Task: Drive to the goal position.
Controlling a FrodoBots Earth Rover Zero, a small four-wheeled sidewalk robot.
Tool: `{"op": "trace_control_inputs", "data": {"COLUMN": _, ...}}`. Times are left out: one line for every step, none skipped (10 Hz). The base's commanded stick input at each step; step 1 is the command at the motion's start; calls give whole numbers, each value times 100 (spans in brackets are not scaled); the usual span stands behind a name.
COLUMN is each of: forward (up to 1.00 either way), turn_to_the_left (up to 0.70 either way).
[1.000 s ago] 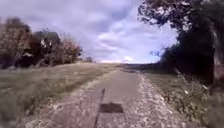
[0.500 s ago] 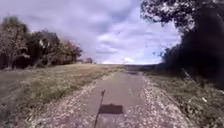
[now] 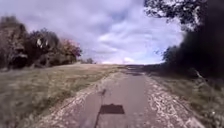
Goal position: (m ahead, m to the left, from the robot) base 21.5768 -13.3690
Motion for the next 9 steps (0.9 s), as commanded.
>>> {"op": "trace_control_inputs", "data": {"forward": 100, "turn_to_the_left": -29}}
{"op": "trace_control_inputs", "data": {"forward": 100, "turn_to_the_left": -40}}
{"op": "trace_control_inputs", "data": {"forward": 100, "turn_to_the_left": -40}}
{"op": "trace_control_inputs", "data": {"forward": 100, "turn_to_the_left": -39}}
{"op": "trace_control_inputs", "data": {"forward": 100, "turn_to_the_left": 0}}
{"op": "trace_control_inputs", "data": {"forward": 100, "turn_to_the_left": 0}}
{"op": "trace_control_inputs", "data": {"forward": 100, "turn_to_the_left": 0}}
{"op": "trace_control_inputs", "data": {"forward": 100, "turn_to_the_left": 0}}
{"op": "trace_control_inputs", "data": {"forward": 100, "turn_to_the_left": 0}}
